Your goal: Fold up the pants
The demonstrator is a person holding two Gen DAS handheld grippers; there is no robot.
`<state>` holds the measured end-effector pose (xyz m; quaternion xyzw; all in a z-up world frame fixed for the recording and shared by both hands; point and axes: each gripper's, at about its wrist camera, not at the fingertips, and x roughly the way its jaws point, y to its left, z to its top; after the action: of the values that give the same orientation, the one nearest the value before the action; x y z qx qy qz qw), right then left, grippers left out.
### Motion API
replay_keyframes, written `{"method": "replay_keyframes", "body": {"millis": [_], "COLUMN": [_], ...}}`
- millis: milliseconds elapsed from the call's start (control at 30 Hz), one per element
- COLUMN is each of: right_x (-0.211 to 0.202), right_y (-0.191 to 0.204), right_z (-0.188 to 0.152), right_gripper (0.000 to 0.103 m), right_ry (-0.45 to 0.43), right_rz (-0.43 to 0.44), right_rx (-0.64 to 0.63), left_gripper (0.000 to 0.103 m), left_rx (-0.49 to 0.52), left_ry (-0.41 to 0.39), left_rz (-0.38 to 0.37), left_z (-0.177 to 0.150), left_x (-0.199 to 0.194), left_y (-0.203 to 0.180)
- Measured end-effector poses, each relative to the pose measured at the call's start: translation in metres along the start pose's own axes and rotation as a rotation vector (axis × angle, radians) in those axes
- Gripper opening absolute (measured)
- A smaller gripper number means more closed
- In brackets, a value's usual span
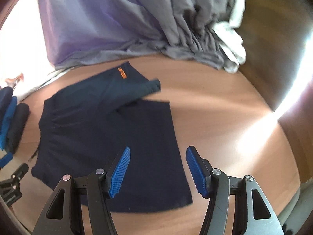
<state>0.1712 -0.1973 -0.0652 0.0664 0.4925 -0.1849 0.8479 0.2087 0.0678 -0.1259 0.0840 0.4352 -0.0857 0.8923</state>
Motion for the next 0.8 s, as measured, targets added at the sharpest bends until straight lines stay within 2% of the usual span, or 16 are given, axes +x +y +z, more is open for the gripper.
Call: {"method": "replay_keyframes", "body": {"millis": [267, 433, 533, 800], "right_x": [0.005, 0.007, 0.008, 0.021], "right_y": [-0.016, -0.017, -0.015, -0.022], "right_z": [-0.036, -0.051, -0.056, -0.06], "right_gripper": [0.06, 0.06, 0.06, 0.06], "right_ry": [0.065, 0.084, 0.085, 0.107], "right_rz": [-0.013, -0.034, -0.046, -0.068], "right_rx": [0.093, 0.102, 0.098, 0.161], "left_gripper": [0.069, 0.063, 0.063, 0.059], "left_rx": [-0.046, -0.127, -0.158, -0.142], "left_ry": [0.059, 0.101, 0.107, 0.134], "left_rz": [-0.047, -0.087, -0.101, -0.084], "left_z": [-0.013, -0.01, -0.006, -0.006], "left_x": [0.01, 0.02, 0.024, 0.036], "left_y": [-0.003, 0.001, 0.003, 0.001]}}
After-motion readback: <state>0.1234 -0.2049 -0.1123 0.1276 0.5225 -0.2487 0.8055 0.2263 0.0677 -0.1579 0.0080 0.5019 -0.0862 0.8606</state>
